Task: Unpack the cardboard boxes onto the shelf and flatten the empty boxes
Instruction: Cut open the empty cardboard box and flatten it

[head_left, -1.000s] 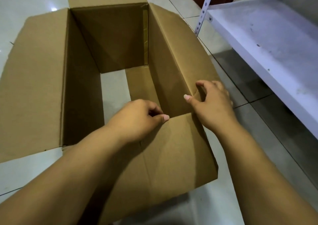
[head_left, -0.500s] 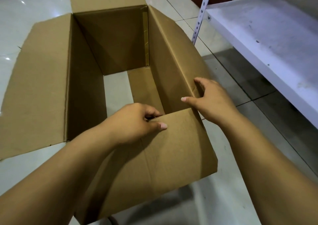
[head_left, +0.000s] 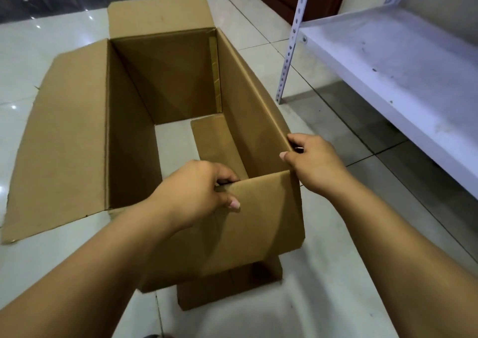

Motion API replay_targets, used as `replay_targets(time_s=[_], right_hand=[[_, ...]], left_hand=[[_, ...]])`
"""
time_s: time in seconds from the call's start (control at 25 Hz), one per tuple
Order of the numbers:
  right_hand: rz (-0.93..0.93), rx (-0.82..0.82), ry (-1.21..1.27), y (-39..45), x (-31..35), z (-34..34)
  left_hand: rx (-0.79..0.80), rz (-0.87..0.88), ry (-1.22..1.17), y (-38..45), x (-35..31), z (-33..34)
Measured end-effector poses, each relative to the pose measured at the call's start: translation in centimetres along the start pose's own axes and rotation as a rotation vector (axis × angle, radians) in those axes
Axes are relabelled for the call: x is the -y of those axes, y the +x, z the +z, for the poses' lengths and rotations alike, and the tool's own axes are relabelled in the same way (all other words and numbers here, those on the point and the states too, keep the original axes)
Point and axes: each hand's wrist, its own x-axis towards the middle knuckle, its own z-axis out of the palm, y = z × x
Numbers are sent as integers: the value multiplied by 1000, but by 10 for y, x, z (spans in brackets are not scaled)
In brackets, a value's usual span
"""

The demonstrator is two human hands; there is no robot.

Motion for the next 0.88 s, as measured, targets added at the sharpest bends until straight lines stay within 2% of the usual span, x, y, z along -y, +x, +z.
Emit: replay_targets(time_s=[0.32,0.4,0.48,0.64,0.76,0.88], right_hand=[[-50,41,97,-20,-11,-13],[-103,115,194,-28,-13,-17],[-146,162,176,-32,-16,-19],[-137,73,115,-30,-24,-21],[-109,64,161,-33,-28,-22],[-81,20,164,-37,-29,-21]], left_hand=[[-172,174,193,23,-13,0],[-232,245,208,30,-13,-3],[-275,321,221,38,-15,-4],[-389,445,249,53,-19,1],[-537,375,261,58,-27,6],[-559,321,314,61,-41,6]])
